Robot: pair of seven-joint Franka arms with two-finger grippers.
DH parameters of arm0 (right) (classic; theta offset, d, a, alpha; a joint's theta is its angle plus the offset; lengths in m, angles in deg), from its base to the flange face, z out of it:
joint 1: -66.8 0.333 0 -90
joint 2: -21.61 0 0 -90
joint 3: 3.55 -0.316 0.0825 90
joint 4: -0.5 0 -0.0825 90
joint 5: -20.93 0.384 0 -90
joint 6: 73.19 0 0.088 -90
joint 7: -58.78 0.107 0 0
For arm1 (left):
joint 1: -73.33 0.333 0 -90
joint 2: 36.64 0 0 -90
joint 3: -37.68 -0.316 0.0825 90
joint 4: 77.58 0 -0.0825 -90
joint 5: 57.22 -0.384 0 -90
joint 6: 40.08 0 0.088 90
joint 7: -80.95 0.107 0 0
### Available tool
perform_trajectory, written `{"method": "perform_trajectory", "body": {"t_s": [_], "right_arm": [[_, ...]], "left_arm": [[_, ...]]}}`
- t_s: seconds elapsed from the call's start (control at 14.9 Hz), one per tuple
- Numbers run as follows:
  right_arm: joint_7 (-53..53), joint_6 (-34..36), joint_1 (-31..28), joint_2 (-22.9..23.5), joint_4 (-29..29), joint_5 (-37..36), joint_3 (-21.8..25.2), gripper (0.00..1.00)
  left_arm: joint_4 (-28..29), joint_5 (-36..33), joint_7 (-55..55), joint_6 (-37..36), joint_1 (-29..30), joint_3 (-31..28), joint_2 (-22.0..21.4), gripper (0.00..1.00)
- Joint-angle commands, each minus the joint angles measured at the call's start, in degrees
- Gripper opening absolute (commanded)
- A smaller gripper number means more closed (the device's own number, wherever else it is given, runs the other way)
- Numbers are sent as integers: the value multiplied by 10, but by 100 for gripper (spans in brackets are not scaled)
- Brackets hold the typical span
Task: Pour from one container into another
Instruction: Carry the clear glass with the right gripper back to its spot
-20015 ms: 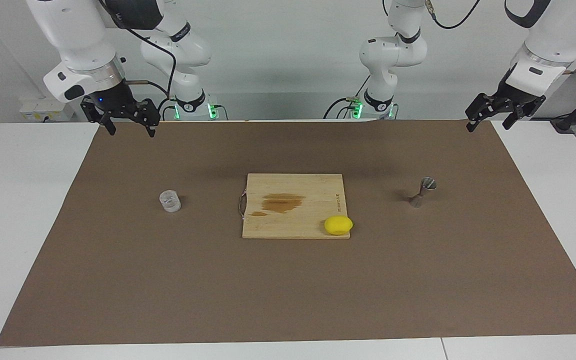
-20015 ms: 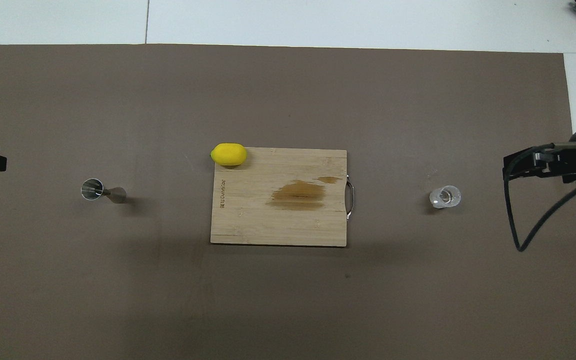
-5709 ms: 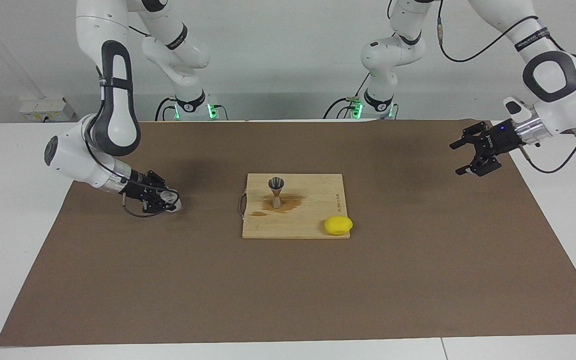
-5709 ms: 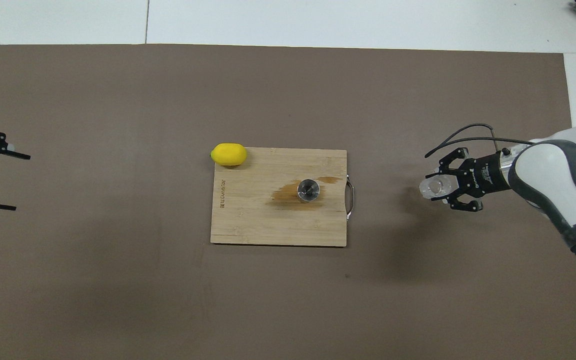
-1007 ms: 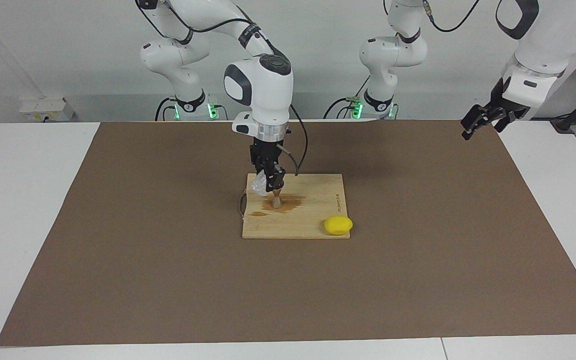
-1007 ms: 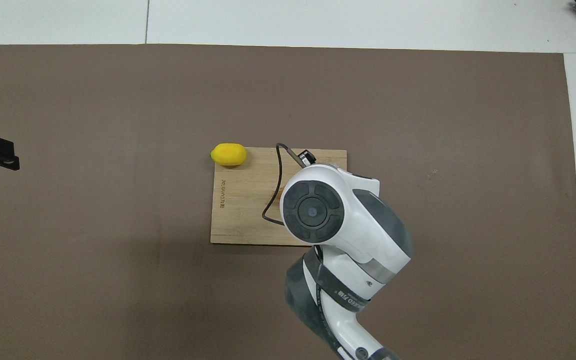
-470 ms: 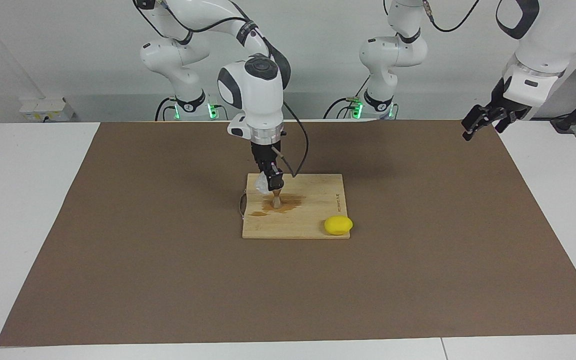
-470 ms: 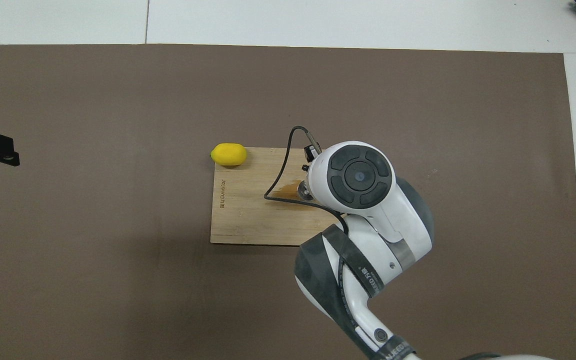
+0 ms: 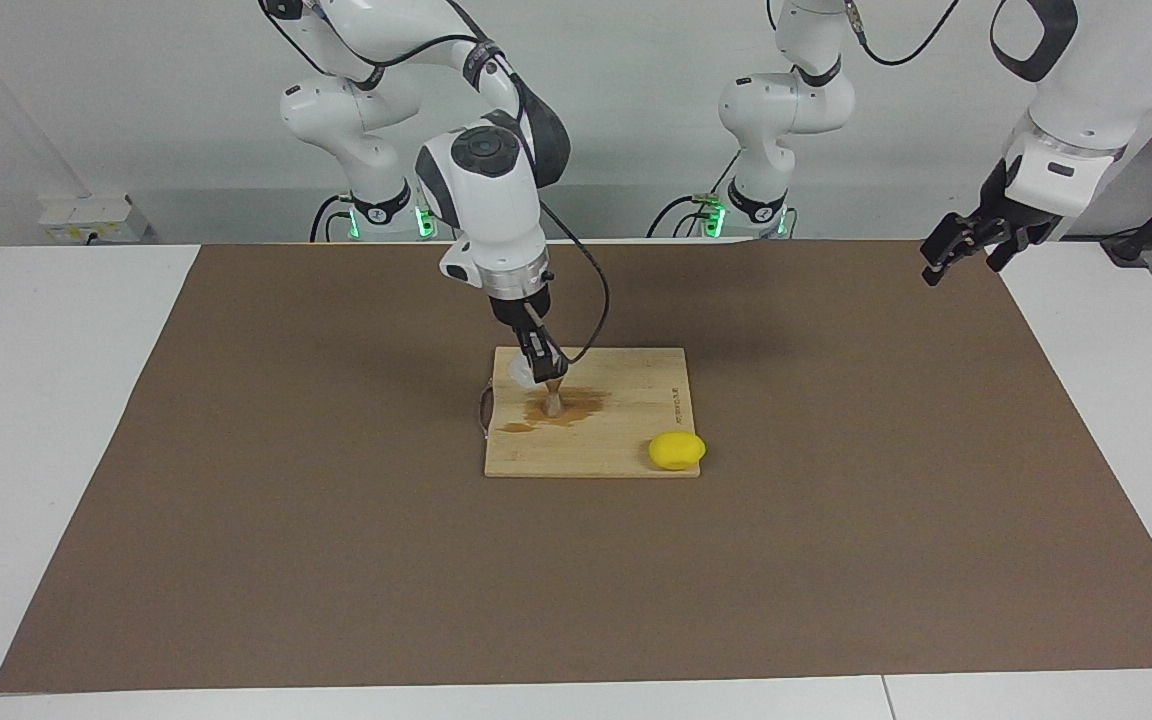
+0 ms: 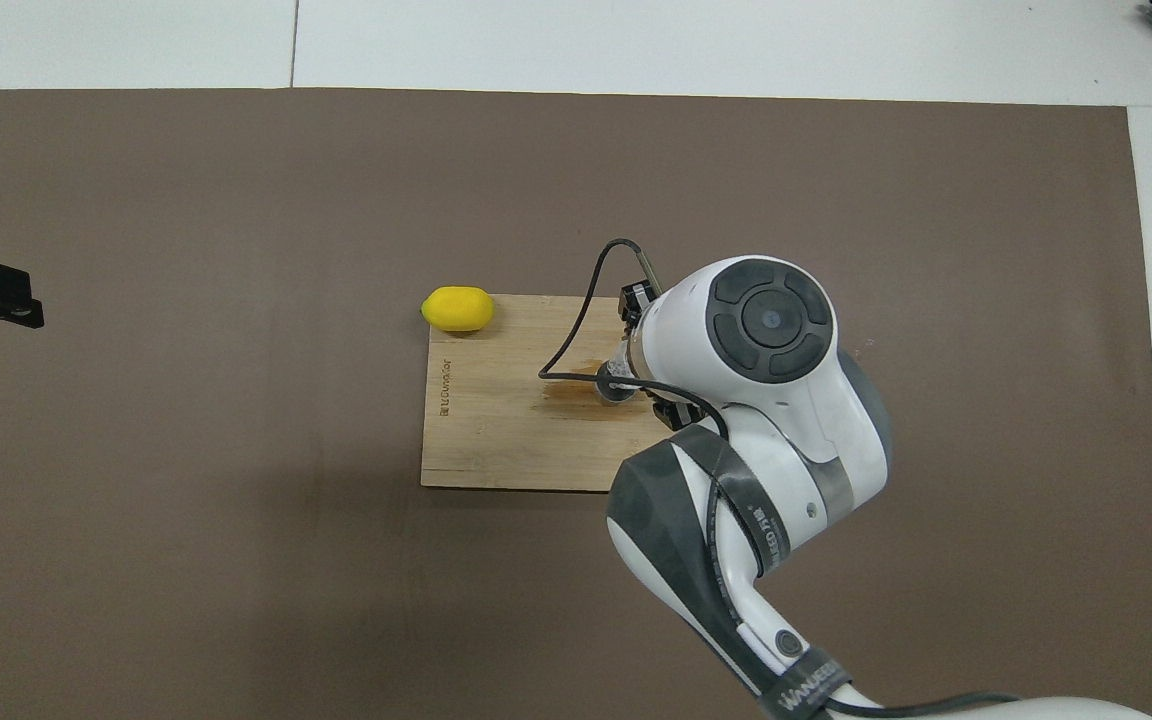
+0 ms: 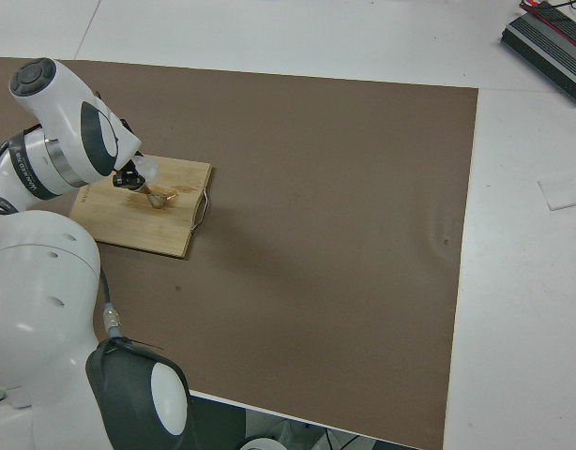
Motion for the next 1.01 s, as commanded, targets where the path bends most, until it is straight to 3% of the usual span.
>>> {"method": "perform_trajectory", "body": {"t_s": [0.0, 0.4, 0.6, 0.94], "right_arm": [[-29, -9, -32, 2, 1, 72, -4, 0], [-66, -7, -138, -4, 37, 207, -4, 0], [-176, 5, -216, -15, 82, 283, -4, 0], [-329, 38, -325, -7, 116, 319, -4, 0]], "left_arm": [[26, 8, 20, 5, 5, 8, -21, 100], [29, 60, 51, 1, 10, 2, -26, 100], [29, 60, 48, 1, 12, 5, -25, 100], [25, 52, 44, 3, 8, 6, -21, 100]]}}
